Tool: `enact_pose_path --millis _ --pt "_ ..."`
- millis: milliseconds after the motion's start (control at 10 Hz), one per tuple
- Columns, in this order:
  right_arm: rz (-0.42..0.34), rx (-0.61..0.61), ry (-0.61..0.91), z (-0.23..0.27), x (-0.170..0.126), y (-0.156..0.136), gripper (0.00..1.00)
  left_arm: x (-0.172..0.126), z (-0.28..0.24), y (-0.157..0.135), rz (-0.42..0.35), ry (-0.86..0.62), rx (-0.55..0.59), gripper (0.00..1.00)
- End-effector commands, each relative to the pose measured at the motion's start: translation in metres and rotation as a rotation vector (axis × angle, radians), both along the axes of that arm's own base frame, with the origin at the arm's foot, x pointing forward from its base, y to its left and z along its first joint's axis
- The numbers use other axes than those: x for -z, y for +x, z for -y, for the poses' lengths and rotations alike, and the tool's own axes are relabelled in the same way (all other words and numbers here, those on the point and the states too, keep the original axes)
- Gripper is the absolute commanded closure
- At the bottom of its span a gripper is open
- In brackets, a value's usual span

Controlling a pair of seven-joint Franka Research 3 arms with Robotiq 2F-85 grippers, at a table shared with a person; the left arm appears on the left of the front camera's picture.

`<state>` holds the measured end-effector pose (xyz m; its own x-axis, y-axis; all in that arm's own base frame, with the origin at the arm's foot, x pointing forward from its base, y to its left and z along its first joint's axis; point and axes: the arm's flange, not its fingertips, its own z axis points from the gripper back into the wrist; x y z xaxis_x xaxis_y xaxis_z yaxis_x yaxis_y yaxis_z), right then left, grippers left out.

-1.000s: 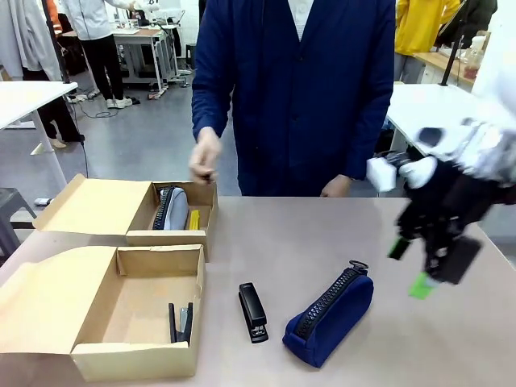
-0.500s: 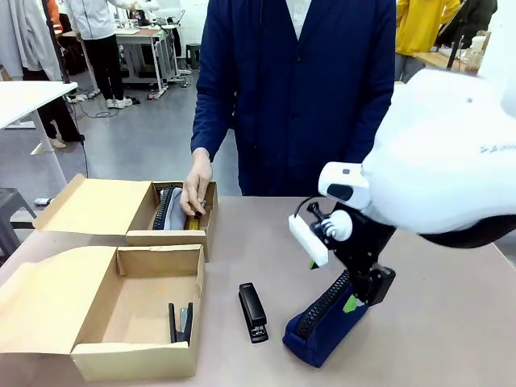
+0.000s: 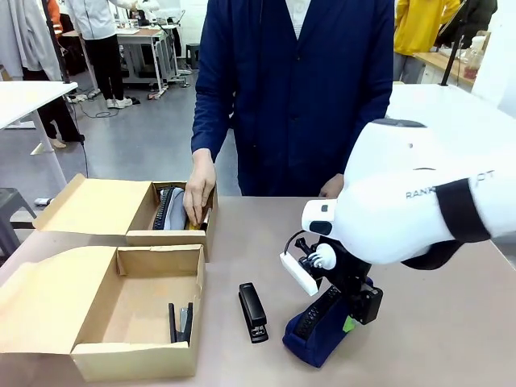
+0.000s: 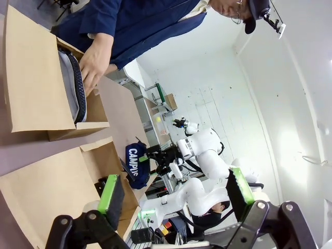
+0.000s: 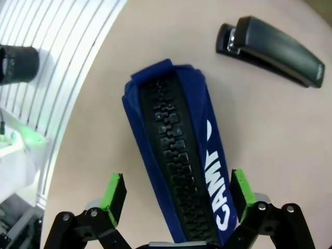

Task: Place items inside the box.
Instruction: Pick up a Pencil pouch or Stapler and place it inside the Mailer Box closest to the robot.

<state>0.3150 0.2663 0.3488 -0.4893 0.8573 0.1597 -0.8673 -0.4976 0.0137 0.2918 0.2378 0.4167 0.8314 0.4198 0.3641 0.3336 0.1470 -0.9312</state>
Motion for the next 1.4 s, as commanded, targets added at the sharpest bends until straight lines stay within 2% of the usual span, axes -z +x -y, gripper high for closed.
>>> enact_pose_path --millis 0,100,200,300,500,600,700,800,1000,1100,1200,1300 --pt "-0.021 0.037 -0.050 -0.005 -0.007 0.010 0.00 -0.001 0.001 -0.002 0.024 0.000 0.006 0.00" --pt "-0.049 0.035 -0.081 -0.003 -0.006 0.010 0.48 -0.001 0.001 -0.002 0.024 0.000 0.006 0.00" --pt "-0.072 0.039 -0.097 -0.003 -0.006 0.010 0.58 -0.001 0.001 -0.002 0.024 0.000 0.006 0.00" --pt "-0.060 0.058 -0.114 -0.002 -0.006 0.011 1.00 -0.001 0.001 -0.002 0.024 0.000 0.006 0.00" --pt "-0.058 0.081 -0.122 -0.002 -0.006 0.011 1.00 -0.001 0.001 -0.002 0.024 0.000 0.006 0.00" --pt "-0.048 0.107 -0.135 -0.003 -0.007 0.010 0.86 -0.001 0.001 -0.002 0.024 0.000 0.006 0.00" --pt "-0.048 0.136 -0.135 -0.002 -0.011 0.009 0.96 -0.001 0.001 -0.002 0.024 0.000 0.006 0.00" --pt "-0.040 0.186 -0.147 -0.001 -0.015 0.010 1.00 -0.001 0.001 -0.002 0.024 0.000 0.006 0.00" --pt "-0.041 0.282 -0.170 0.004 -0.027 0.008 1.00 -0.001 0.001 -0.002 0.024 0.000 0.006 0.00" --pt "-0.084 0.452 -0.218 0.007 -0.044 0.008 1.00 -0.001 0.001 -0.002 0.024 0.000 0.006 0.00" --pt "-0.221 0.649 -0.259 0.013 -0.075 0.000 1.00 -0.001 0.001 -0.002 0.024 0.000 0.006 0.00" --pt "-0.321 0.784 -0.243 0.023 -0.106 -0.013 1.00 -0.001 0.001 -0.002 0.024 0.000 0.006 0.00"
